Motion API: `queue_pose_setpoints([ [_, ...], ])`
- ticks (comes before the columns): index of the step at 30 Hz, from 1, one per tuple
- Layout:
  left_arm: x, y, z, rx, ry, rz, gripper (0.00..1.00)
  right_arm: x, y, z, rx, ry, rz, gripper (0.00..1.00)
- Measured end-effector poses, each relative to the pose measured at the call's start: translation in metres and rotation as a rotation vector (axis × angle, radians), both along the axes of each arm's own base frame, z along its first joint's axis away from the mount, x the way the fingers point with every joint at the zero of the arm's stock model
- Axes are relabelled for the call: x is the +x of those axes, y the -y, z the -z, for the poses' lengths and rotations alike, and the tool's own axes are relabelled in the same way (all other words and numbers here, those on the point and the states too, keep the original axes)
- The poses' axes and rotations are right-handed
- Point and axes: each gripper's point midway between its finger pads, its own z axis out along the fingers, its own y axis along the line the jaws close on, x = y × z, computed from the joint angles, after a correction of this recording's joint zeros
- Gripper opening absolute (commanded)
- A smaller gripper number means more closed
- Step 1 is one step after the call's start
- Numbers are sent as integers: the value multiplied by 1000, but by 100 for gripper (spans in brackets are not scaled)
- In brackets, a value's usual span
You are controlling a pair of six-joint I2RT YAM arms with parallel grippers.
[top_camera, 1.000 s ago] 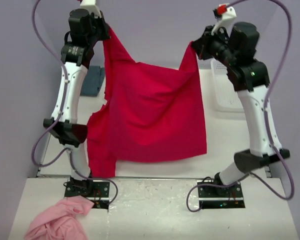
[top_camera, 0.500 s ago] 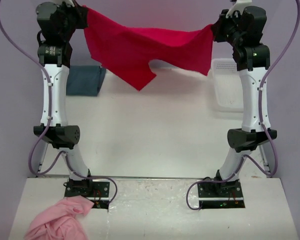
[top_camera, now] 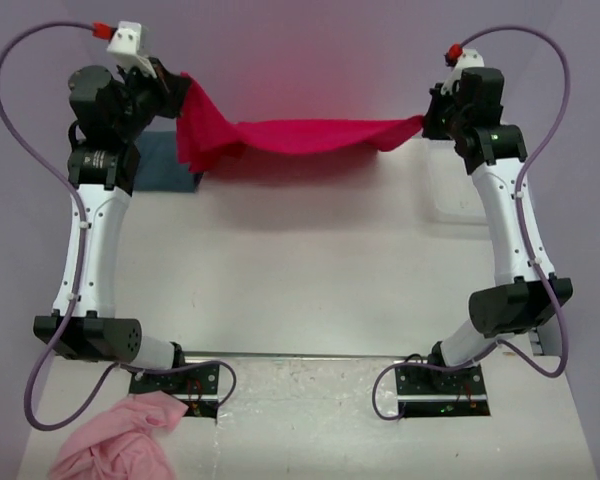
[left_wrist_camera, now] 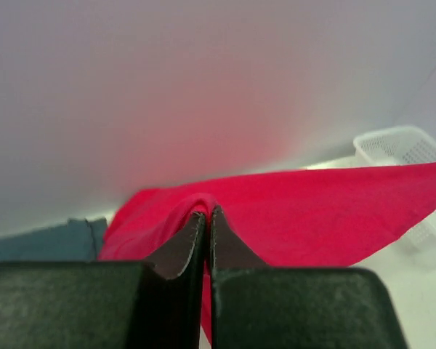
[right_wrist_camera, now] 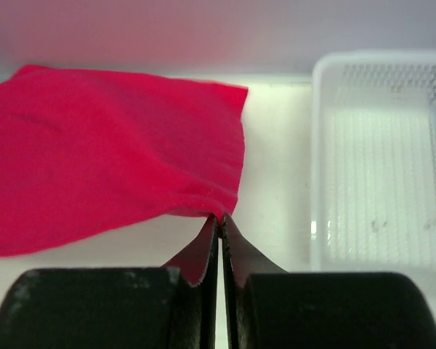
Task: Fold and stack the t-shirts
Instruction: Flatten out the tshirt
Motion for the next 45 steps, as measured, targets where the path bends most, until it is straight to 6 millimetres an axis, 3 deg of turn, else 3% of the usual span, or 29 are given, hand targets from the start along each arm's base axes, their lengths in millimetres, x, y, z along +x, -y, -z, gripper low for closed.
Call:
queue_pose_setpoints([
  [4,-15,27,79,15,-195,42,0,-19,9,74,35,-185,97,0],
  [6,-26,47,95,30,-245,80,0,-38,10,98,37,-247,109,0],
  [8,-42,56,91,33,-240,107,0,-56,7,95,43,-247,103,0],
  [9,-50,56,81,30,-217,108,0,-64,3,85,46,-219,89,0],
  [11,-74,49,46,15,-135,99,0,-87,-14,46,55,-109,29,0],
  [13,-107,43,-9,-14,-7,104,0,-121,-36,-7,70,31,-69,0],
  [15,-149,39,-67,-53,145,127,0,-166,-56,-78,114,210,-193,0],
  [17,-207,34,-122,-93,313,162,0,-220,-54,-151,172,415,-276,0],
  [19,-254,29,-156,-118,433,190,0,-270,-39,-199,213,581,-305,0],
  [22,-332,19,-199,-145,617,229,0,-350,-18,-242,252,779,-370,0],
  [24,-363,14,-216,-156,694,235,0,-391,-9,-262,267,884,-412,0],
  [27,-382,10,-233,-161,755,233,0,-407,-6,-273,270,935,-433,0],
  [29,-371,10,-239,-160,757,221,0,-394,-11,-273,263,912,-430,0],
  [31,-338,14,-238,-158,716,207,0,-364,-21,-269,248,858,-420,0],
  [34,-250,27,-224,-134,604,179,0,-296,-41,-259,212,757,-383,0],
  [35,-217,32,-215,-125,555,171,0,-265,-50,-251,192,705,-367,0],
  [38,-103,48,-180,-79,416,135,0,-168,-75,-225,133,571,-319,0],
  [41,4,52,-122,-47,267,95,0,-79,-88,-194,93,474,-274,0],
  [42,31,49,-101,-39,221,81,0,-51,-92,-176,82,431,-264,0],
  [43,52,44,-81,-34,179,69,0,-29,-83,-159,67,386,-233,0],
  [45,80,32,-55,-34,126,51,0,4,-75,-139,52,343,-199,0],
])
